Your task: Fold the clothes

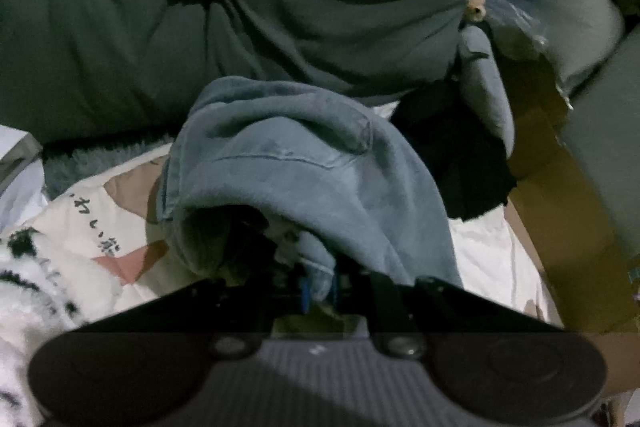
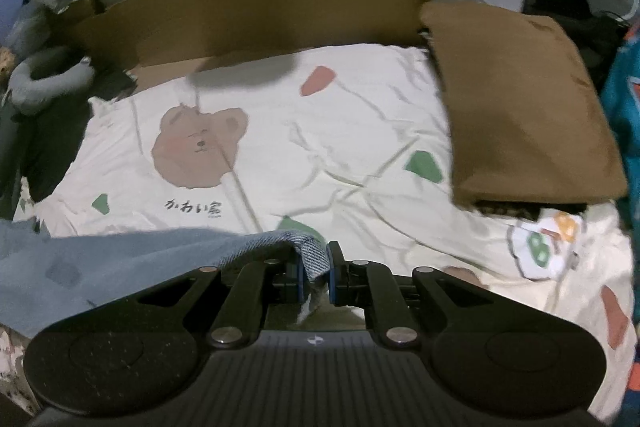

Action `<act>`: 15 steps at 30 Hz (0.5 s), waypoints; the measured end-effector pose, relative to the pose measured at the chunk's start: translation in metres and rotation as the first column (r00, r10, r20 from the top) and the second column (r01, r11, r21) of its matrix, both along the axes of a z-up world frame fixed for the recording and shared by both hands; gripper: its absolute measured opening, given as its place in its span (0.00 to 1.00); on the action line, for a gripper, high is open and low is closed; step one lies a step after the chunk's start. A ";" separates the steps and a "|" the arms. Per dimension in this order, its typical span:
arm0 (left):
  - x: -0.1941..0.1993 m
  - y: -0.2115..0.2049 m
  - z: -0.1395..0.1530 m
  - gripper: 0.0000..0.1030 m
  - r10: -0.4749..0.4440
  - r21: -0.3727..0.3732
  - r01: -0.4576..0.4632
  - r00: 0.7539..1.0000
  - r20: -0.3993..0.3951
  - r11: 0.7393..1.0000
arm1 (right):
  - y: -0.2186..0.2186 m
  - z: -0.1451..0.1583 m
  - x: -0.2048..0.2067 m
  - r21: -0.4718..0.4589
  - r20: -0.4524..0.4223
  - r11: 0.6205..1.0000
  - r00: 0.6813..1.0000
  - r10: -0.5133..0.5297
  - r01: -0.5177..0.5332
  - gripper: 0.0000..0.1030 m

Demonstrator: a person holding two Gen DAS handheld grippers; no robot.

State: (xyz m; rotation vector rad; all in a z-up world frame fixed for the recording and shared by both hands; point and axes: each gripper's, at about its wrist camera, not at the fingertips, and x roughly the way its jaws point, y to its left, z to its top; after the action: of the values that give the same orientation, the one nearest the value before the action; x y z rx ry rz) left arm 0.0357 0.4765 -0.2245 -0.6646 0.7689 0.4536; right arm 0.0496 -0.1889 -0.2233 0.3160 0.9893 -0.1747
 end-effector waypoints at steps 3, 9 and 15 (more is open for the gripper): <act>-0.005 -0.009 0.012 0.09 -0.040 -0.004 0.040 0.999 0.017 0.999 | -0.015 0.008 -0.008 -0.006 0.002 0.999 0.999 -0.042 0.042 0.10; -0.006 -0.038 0.042 0.08 -0.140 0.002 0.140 0.989 0.046 0.990 | -0.045 0.026 -0.020 -0.028 0.022 0.992 0.993 -0.120 0.120 0.10; -0.004 -0.075 0.066 0.08 -0.222 -0.017 0.224 0.972 0.080 0.974 | -0.080 0.041 -0.033 -0.052 0.046 0.975 0.975 -0.215 0.218 0.10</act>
State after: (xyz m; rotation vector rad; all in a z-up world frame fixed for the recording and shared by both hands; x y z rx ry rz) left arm 0.0315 0.4012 -0.1584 -0.6077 0.7669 0.2112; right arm 0.0164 -0.2687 -0.1820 0.3737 0.9074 -0.3929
